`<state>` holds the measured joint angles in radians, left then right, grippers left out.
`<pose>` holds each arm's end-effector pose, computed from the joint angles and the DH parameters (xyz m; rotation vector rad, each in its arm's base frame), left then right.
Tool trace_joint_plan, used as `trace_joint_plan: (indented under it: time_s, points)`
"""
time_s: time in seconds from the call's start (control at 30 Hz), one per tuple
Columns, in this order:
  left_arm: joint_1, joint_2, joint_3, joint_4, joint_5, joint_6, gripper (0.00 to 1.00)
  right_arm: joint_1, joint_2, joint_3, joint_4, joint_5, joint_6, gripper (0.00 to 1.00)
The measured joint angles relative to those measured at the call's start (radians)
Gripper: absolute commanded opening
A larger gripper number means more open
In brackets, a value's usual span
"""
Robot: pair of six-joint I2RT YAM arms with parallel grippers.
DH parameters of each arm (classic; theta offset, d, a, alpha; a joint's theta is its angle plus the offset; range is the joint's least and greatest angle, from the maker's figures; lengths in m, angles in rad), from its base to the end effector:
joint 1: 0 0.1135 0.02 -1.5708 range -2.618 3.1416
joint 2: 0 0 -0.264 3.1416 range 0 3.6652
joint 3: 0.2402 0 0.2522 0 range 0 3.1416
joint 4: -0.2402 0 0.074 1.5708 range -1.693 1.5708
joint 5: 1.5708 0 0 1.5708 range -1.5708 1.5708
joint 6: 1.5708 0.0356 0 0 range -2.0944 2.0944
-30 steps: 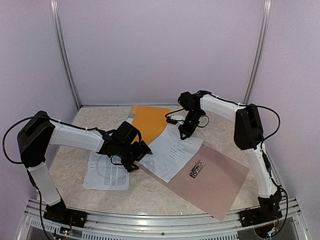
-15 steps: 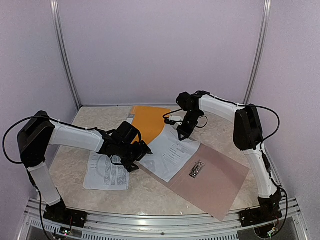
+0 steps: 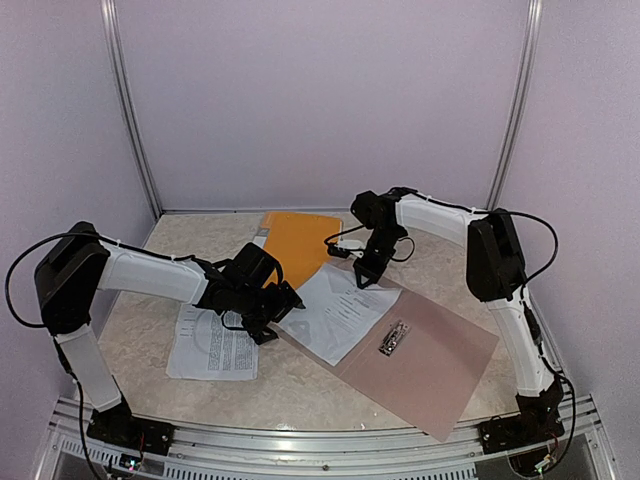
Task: Put the files into the folder
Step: Insert the folder to form pockets on the folder.
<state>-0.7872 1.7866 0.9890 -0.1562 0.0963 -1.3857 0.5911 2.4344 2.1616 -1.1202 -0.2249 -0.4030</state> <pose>0.2473 -0.2531 0.1487 -0.7878 2.7000 -0.8562 0.4041 0.2808 0.1698 -1.4401 2.5920 0.3582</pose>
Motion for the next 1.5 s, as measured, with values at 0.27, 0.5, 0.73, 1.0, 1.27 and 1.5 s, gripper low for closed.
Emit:
trace_joint_plan:
  time_s: [0.27, 0.5, 0.73, 1.0, 1.27, 1.5]
  points:
    - [0.0, -0.001, -0.002, 0.001, 0.0, 0.002, 0.94, 0.003, -0.008, -0.004, 0.013, 0.029, 0.005, 0.03]
    - [0.0, -0.002, -0.003, 0.002, -0.005, 0.003, 0.94, 0.003, -0.008, 0.024, 0.016, 0.073, 0.021, 0.24]
    - [-0.002, -0.003, -0.003, 0.002, -0.008, 0.006, 0.94, 0.002, -0.008, 0.039, 0.023, 0.111, 0.039, 0.4]
    - [-0.005, -0.004, -0.003, 0.002, -0.018, 0.008, 0.94, -0.009, -0.008, 0.041, 0.026, 0.129, 0.062, 0.59]
    - [-0.005, -0.005, -0.005, 0.003, -0.018, 0.016, 0.94, -0.021, -0.008, 0.041, 0.034, 0.125, 0.07, 0.67]
    - [-0.005, -0.008, -0.01, 0.01, -0.018, 0.018, 0.94, -0.025, -0.008, 0.039, 0.044, 0.124, 0.079, 0.76]
